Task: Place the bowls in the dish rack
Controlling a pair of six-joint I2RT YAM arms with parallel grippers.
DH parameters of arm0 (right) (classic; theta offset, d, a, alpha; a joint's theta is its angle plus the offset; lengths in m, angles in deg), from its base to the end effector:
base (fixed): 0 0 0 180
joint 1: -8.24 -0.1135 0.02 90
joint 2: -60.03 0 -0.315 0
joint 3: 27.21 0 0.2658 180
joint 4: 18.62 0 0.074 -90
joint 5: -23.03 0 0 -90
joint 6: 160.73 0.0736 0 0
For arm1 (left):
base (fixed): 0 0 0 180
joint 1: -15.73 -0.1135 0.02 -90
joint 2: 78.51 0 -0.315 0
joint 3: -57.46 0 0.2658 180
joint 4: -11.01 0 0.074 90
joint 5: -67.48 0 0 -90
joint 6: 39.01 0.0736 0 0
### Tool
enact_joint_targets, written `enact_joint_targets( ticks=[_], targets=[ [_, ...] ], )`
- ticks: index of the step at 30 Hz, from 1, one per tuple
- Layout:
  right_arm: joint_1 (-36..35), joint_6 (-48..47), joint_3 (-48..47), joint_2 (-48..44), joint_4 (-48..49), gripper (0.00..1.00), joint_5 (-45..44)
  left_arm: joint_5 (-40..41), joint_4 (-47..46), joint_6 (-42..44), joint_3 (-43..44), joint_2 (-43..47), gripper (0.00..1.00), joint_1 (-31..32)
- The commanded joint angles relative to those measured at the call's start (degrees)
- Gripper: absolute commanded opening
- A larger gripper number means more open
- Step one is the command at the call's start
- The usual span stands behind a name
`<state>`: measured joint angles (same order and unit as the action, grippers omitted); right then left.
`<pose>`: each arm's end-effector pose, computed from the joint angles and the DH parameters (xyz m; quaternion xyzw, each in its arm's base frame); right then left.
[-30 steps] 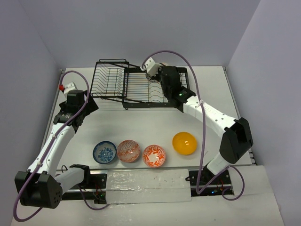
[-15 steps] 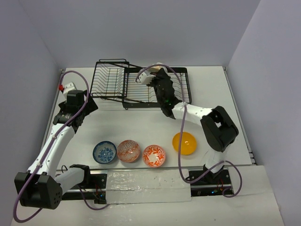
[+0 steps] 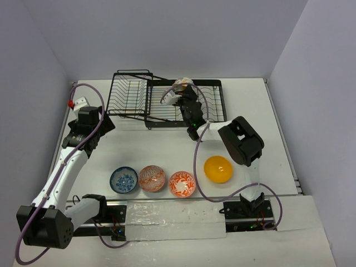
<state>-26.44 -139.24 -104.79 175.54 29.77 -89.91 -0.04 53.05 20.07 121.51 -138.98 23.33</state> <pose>0.4314 0.2636 0.2601 -0.3963 0.5092 -0.3409 0.6837 0.2428 -0.0040 0.3159 -0.2615 0.8479 0.0251 0.4605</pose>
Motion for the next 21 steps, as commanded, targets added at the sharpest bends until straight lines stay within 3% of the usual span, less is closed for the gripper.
enact_joint_targets(
  ticks=[1,7,21],
  targets=[
    [0.75,-0.4,-2.7,1.47,12.39,0.0,0.97,1.34,0.1,-0.64,0.41,1.14,0.99,0.14],
    [1.45,-0.75,-3.85,5.43,16.44,0.0,1.14,1.25,0.1,-0.64,0.5,0.88,0.99,0.14],
    [3.47,5.49,-2.53,5.87,13.81,0.0,2.63,1.16,0.1,-0.81,0.68,0.7,0.99,0.14]
  ],
)
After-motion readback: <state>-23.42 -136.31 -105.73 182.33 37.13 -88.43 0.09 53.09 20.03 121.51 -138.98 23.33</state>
